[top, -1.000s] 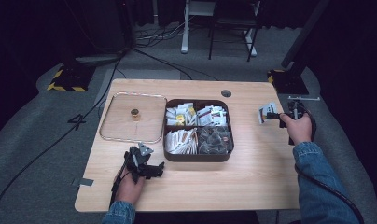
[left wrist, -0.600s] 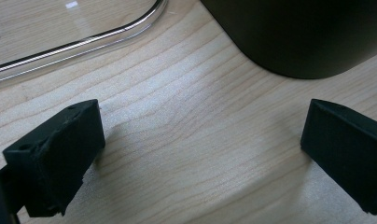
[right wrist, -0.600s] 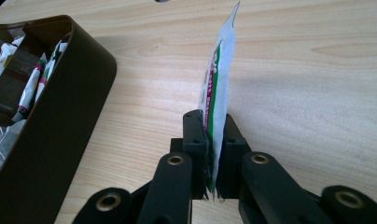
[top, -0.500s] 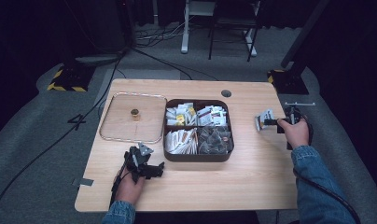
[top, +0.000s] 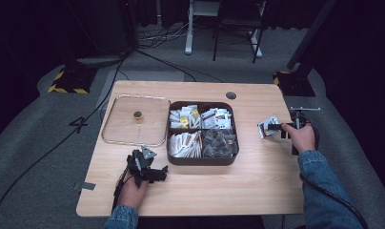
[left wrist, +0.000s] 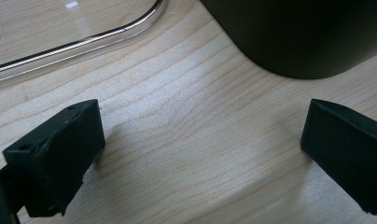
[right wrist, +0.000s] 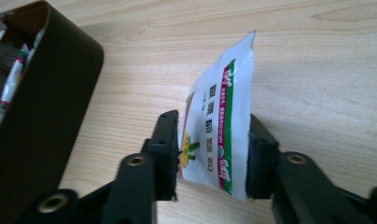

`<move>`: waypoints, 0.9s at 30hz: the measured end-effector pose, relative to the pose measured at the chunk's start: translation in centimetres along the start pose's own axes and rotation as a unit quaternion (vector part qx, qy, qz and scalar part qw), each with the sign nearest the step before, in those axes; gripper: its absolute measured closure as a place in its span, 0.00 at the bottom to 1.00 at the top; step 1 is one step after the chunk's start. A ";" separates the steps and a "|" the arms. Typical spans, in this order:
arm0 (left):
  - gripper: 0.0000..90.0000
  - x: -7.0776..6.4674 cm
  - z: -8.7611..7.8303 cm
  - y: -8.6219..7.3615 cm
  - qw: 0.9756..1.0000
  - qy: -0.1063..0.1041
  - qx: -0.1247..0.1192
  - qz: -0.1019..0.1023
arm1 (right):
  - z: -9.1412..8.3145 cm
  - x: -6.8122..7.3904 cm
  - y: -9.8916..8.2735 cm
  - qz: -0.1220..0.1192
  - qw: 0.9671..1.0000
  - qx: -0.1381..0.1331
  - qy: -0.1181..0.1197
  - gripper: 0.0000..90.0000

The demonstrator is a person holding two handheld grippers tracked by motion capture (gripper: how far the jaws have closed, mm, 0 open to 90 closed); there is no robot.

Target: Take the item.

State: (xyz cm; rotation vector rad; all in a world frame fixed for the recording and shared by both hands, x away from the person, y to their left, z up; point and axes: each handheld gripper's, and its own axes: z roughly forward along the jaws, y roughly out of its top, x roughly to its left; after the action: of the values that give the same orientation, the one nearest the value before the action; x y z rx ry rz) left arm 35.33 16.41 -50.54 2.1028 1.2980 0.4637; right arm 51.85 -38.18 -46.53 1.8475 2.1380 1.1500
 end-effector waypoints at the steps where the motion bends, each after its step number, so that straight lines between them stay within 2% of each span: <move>1: 0.00 0.0 0.0 0.0 1.000 0.000 0.000 0.000 | 0.0 0.0 0.0 -0.006 1.000 -0.004 -0.004 0.61; 5: 0.00 0.0 0.0 0.0 1.000 0.000 0.000 0.000 | -0.1 -0.1 -0.2 -0.019 0.999 -0.020 -0.017 0.54; 9: 0.00 0.0 0.0 0.0 1.000 0.000 0.000 0.000 | -0.7 -0.2 -0.1 -0.037 0.998 -0.037 -0.047 0.50; 11: 0.00 0.0 0.0 0.0 1.000 0.000 0.000 0.000 | -1.0 -0.3 0.0 -0.039 0.996 -0.044 -0.060 0.50; 15: 0.00 0.0 0.0 0.0 1.000 0.000 0.000 0.000 | -1.5 -0.3 0.1 -0.038 0.996 -0.053 -0.069 0.50; 23: 0.00 0.0 0.0 0.0 1.000 0.000 0.000 0.000 | -2.6 0.6 0.3 -0.051 0.995 -0.068 -0.047 0.50; 27: 0.00 0.0 0.0 0.0 1.000 0.000 0.000 0.000 | -4.0 1.9 0.0 -0.064 0.994 -0.082 -0.021 0.50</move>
State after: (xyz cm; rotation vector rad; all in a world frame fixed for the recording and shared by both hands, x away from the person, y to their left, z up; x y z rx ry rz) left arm 35.33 16.41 -50.54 2.1031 1.2981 0.4638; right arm 49.24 -38.36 -42.95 1.6274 2.0380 1.2073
